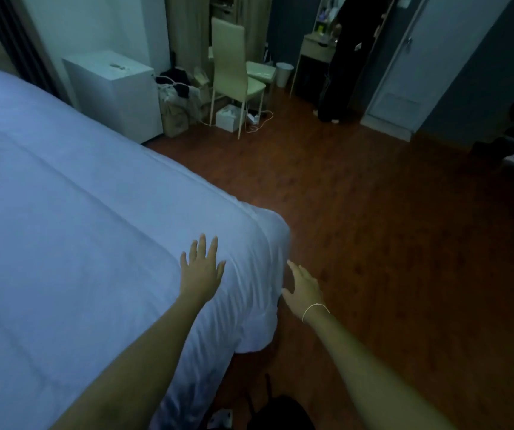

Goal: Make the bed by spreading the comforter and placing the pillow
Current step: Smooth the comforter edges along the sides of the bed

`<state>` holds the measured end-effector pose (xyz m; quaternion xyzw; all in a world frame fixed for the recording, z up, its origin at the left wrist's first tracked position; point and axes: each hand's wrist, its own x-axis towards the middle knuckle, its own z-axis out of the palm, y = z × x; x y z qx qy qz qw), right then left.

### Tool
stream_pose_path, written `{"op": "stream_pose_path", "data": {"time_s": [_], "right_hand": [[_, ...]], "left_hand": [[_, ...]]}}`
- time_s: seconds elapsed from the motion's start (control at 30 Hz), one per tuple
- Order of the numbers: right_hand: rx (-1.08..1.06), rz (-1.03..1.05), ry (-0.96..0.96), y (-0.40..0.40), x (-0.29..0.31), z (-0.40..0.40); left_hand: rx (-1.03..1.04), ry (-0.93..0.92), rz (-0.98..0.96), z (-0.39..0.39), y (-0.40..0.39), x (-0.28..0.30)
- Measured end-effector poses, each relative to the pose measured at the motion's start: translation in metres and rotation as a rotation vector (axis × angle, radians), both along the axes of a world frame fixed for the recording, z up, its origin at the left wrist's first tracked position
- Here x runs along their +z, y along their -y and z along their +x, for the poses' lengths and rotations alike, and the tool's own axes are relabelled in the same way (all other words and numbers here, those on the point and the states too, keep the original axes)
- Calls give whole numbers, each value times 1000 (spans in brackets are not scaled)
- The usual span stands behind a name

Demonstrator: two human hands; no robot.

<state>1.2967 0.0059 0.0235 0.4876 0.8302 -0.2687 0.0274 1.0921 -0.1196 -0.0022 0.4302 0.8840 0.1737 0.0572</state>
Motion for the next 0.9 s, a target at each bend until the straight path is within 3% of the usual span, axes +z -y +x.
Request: {"op": "stream_pose_path", "data": {"time_s": [0.3, 0.63, 0.77, 0.9], "right_hand": [[261, -57, 145, -186, -47, -129], [484, -215, 376, -333, -129, -245], [542, -234, 439, -367, -167, -281], [689, -169, 337, -366, -203, -297]], "left_hand": [[186, 53, -81, -88, -143, -37], [452, 262, -311, -139, -230, -91], [427, 286, -434, -145, -251, -121], [448, 220, -499, -143, -266, -140]]}}
